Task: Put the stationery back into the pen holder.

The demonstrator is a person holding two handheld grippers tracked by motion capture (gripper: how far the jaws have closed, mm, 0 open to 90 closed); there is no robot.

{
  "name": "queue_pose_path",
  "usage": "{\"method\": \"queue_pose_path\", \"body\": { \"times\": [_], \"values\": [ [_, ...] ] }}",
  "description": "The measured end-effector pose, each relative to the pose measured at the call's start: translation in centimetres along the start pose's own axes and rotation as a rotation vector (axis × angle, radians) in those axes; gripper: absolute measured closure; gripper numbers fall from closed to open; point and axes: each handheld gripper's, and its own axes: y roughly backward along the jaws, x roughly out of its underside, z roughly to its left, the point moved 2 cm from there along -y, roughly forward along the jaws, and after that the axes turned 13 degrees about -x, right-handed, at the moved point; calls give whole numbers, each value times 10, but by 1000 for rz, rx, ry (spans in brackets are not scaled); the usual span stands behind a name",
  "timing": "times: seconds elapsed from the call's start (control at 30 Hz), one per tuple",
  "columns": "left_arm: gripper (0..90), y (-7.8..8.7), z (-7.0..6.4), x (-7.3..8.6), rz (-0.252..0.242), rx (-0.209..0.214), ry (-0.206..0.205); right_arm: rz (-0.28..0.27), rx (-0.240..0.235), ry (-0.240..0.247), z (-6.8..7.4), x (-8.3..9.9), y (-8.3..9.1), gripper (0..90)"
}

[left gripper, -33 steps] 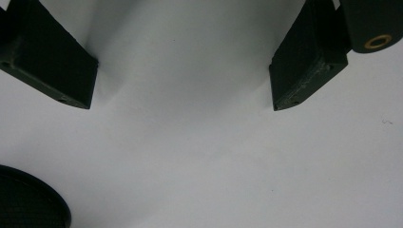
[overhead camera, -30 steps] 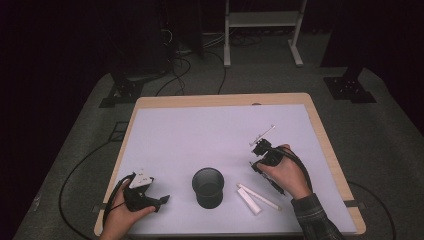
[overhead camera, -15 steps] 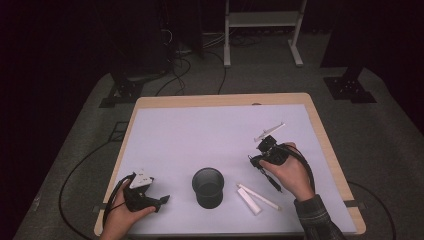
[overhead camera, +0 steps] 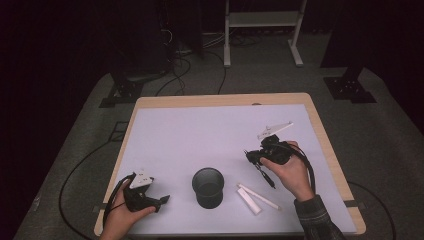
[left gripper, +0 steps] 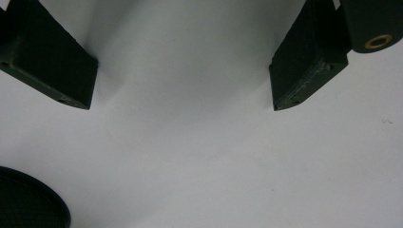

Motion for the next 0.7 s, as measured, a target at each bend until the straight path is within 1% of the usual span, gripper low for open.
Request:
{"method": "queue_pose_path", "body": {
  "times": [0.07,0.17,0.27,0.3,0.4,0.43,0.47,0.53,0.57,0.6,0.67,0.7],
  "values": [
    [79,0,0,0,0,0,-3,-19,-16,10,2,-1,0,798],
    [79,0,0,0,0,0,-3,-30,-22,19,3,-3,1,797],
    [79,0,0,0,-1,-1,-4,-61,-44,32,7,-6,3,798],
    [79,0,0,0,-1,-1,-4,-61,-44,32,7,-6,3,798],
    [79,0,0,0,0,1,-1,-92,-61,53,12,-11,5,797],
    [79,0,0,0,0,1,-1,-92,-61,53,12,-11,5,797],
    [79,0,0,0,0,1,-2,-103,-67,68,15,-14,6,798],
    [79,0,0,0,0,0,-3,-108,-70,72,16,-15,6,797],
    [79,0,0,0,0,0,-1,-123,-78,77,19,-18,7,797],
    [79,0,0,0,0,0,-1,-126,-79,86,19,-19,8,797],
    [79,0,0,0,3,1,1,-143,-90,89,22,-22,9,798],
    [79,0,0,0,3,1,1,-143,-90,89,22,-22,9,798]
  ]
}}
